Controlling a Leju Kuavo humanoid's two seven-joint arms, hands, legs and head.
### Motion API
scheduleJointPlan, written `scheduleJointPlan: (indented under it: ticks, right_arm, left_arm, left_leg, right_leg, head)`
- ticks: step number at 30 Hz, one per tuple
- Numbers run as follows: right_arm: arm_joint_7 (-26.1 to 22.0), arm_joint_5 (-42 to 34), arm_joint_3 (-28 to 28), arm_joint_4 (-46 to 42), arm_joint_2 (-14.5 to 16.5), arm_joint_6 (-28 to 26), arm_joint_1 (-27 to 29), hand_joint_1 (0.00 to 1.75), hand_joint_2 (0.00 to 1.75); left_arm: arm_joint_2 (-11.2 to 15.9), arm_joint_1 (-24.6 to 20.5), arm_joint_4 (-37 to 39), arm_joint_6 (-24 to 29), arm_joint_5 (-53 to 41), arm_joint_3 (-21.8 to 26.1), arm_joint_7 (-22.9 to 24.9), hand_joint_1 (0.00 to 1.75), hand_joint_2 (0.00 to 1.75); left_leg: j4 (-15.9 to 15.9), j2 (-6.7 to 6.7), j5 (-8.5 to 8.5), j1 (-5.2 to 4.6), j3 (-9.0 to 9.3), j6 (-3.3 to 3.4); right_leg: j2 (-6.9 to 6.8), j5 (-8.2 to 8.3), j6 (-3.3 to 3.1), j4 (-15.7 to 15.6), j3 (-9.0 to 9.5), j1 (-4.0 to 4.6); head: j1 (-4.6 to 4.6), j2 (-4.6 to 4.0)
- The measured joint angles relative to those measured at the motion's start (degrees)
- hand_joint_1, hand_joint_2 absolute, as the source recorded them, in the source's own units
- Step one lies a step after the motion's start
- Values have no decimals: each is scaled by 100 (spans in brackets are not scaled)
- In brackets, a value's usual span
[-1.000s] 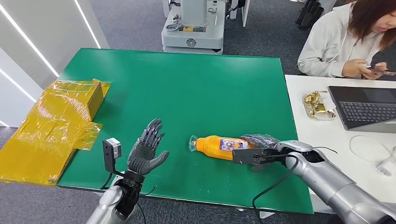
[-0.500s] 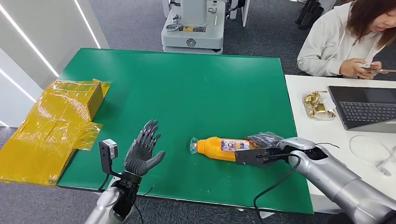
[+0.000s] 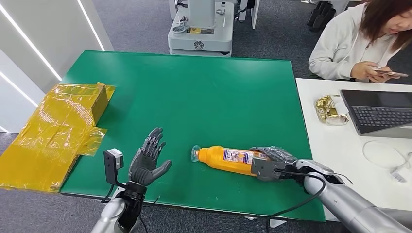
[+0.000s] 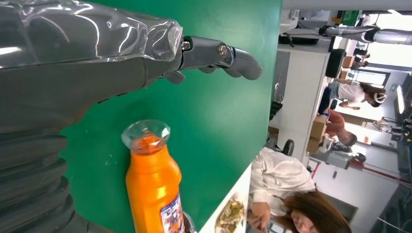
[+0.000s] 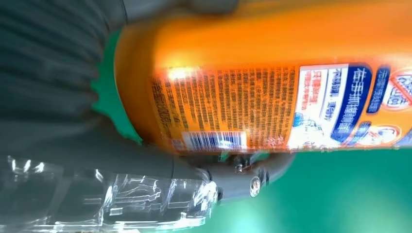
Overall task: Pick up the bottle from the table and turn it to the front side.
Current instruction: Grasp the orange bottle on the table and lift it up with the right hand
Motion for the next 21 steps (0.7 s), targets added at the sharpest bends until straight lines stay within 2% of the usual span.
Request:
scheduleJointPlan:
  ticks: [3,6,11,16,21]
  right_arm:
    - [-345,-841,-455,-309,-91,-124,607,175,175]
    - [-814,-1489,-1105,-974,-179,-610,1671,175,175]
    - [-929,-1415,-1854,-1993,-113,-1598,3088,175,175]
    - [-940,-1394,-2272,-2522,131,-1860,3813,175,175]
    - [-944,-1334,-2554,-2761,378,-1972,4094,175,175]
  left_arm:
    - [-5,-23,-3,393,-321,0,-168,0,175]
    - [4,-16,-20,740,-521,0,-312,0,175]
    - [16,7,-66,983,-766,0,-425,0,175]
    - [31,5,-86,1176,-839,-8,-503,0,175]
    - [58,-7,-102,1196,-805,-24,-481,0,175]
  left_leg:
    - [0,-23,0,3,6,1]
    - [-2,-49,-8,4,1,2]
    - [-5,-47,-19,3,-1,3]
    - [-6,-42,-19,3,-1,3]
    - [-5,-37,-17,2,1,2]
  right_leg:
    - [-23,-4,3,-4,16,3]
    - [-47,-17,6,-5,25,4]
    - [-46,-32,4,-5,22,3]
    - [-42,-32,4,-5,19,3]
    - [-39,-31,3,-4,18,3]
  head:
    - [1,0]
    - [0,0]
    - [-1,0]
    - [-1,0]
    - [0,0]
